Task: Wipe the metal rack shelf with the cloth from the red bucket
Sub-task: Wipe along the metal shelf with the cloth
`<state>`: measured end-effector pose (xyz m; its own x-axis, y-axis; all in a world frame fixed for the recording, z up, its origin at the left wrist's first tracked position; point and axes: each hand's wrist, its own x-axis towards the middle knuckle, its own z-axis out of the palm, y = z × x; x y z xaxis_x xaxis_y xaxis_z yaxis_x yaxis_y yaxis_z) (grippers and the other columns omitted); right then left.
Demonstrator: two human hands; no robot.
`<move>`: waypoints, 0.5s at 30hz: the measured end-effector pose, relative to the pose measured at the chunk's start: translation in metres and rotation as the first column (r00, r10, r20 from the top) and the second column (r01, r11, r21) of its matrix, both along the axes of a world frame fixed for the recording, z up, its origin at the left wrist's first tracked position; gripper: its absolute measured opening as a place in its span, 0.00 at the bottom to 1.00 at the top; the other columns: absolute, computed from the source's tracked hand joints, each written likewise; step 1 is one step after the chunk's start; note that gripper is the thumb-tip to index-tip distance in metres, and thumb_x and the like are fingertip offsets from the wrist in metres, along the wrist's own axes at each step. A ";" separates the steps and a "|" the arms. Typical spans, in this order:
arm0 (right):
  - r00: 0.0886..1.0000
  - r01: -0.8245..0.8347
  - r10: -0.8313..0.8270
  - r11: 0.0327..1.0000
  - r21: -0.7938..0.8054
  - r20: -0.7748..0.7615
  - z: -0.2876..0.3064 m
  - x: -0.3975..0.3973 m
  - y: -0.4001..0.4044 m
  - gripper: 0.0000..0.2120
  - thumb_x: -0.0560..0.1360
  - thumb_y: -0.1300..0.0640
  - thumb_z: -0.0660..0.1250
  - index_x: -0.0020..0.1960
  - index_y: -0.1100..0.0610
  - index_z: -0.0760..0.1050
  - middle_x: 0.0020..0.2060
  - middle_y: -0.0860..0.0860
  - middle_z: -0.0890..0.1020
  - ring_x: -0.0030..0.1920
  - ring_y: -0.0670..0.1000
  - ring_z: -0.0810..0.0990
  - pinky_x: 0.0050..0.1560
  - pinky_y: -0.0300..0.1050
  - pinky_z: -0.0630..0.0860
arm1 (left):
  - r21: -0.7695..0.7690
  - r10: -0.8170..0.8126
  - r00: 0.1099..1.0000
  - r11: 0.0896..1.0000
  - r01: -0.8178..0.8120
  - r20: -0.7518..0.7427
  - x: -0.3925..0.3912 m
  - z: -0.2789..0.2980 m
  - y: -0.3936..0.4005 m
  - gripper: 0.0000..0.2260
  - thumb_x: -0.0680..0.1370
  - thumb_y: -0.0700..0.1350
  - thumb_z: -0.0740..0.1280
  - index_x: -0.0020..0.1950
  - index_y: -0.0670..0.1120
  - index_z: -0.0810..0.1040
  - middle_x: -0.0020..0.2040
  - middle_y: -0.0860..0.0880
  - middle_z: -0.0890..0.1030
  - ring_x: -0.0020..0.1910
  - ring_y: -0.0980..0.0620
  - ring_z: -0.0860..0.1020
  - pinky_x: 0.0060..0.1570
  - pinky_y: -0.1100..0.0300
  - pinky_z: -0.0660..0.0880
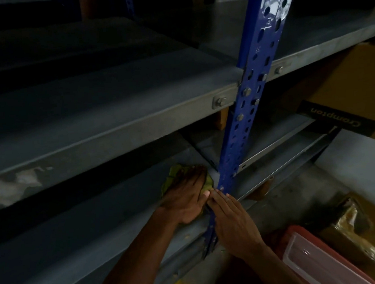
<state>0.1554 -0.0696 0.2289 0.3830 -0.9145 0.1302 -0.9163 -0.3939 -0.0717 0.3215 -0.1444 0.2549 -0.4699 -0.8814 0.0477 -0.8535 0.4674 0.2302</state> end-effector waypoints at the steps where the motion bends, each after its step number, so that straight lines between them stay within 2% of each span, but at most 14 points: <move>1: 1.000 -0.003 0.003 1.000 0.009 0.014 -0.001 0.000 0.000 0.33 0.67 0.58 0.68 0.71 0.58 0.67 0.72 0.54 0.69 0.74 0.51 0.64 0.71 0.48 0.58 | -0.001 -0.006 1.000 1.000 0.006 -0.007 0.004 -0.001 0.002 0.29 0.80 0.58 0.47 0.78 0.48 0.48 0.78 0.48 0.52 0.76 0.51 0.49 0.74 0.53 0.44; 3: 0.999 -0.005 0.004 1.000 0.019 0.037 -0.002 -0.002 -0.001 0.37 0.66 0.60 0.69 0.73 0.58 0.63 0.73 0.54 0.67 0.74 0.51 0.63 0.71 0.48 0.58 | 0.009 0.020 1.000 1.000 -0.020 -0.007 0.017 -0.002 -0.001 0.31 0.77 0.61 0.42 0.78 0.49 0.47 0.79 0.50 0.49 0.76 0.52 0.47 0.74 0.56 0.41; 6: 1.000 -0.007 0.006 1.000 0.028 0.020 -0.005 -0.002 -0.002 0.40 0.67 0.58 0.68 0.75 0.58 0.55 0.75 0.54 0.64 0.75 0.52 0.62 0.71 0.49 0.58 | 0.035 0.147 0.987 0.988 -0.149 0.062 0.037 -0.005 -0.014 0.32 0.77 0.61 0.37 0.78 0.49 0.43 0.76 0.54 0.40 0.76 0.53 0.41 0.70 0.58 0.33; 9: 1.000 -0.022 0.023 1.000 0.020 -0.019 -0.008 -0.003 -0.001 0.42 0.67 0.56 0.69 0.76 0.59 0.54 0.74 0.55 0.64 0.75 0.52 0.61 0.72 0.50 0.59 | 0.050 0.239 0.967 0.969 -0.243 0.086 0.034 -0.005 -0.031 0.29 0.79 0.59 0.40 0.78 0.49 0.42 0.77 0.52 0.40 0.76 0.53 0.39 0.73 0.55 0.35; 11: 0.999 -0.039 0.039 0.999 0.001 -0.031 -0.010 -0.005 -0.001 0.43 0.67 0.55 0.69 0.77 0.59 0.52 0.75 0.55 0.62 0.75 0.52 0.59 0.74 0.50 0.58 | 0.057 0.237 0.964 0.968 -0.245 0.117 0.022 -0.005 -0.044 0.27 0.82 0.55 0.44 0.78 0.48 0.42 0.78 0.51 0.41 0.76 0.53 0.40 0.73 0.53 0.37; 15: 0.999 -0.031 0.031 0.999 0.022 -0.038 -0.014 -0.006 0.001 0.41 0.69 0.54 0.67 0.76 0.58 0.52 0.76 0.54 0.61 0.76 0.53 0.58 0.74 0.53 0.60 | 0.057 0.134 0.978 0.988 -0.145 0.160 -0.009 0.002 -0.052 0.27 0.81 0.55 0.42 0.78 0.47 0.41 0.78 0.49 0.41 0.76 0.51 0.41 0.74 0.50 0.40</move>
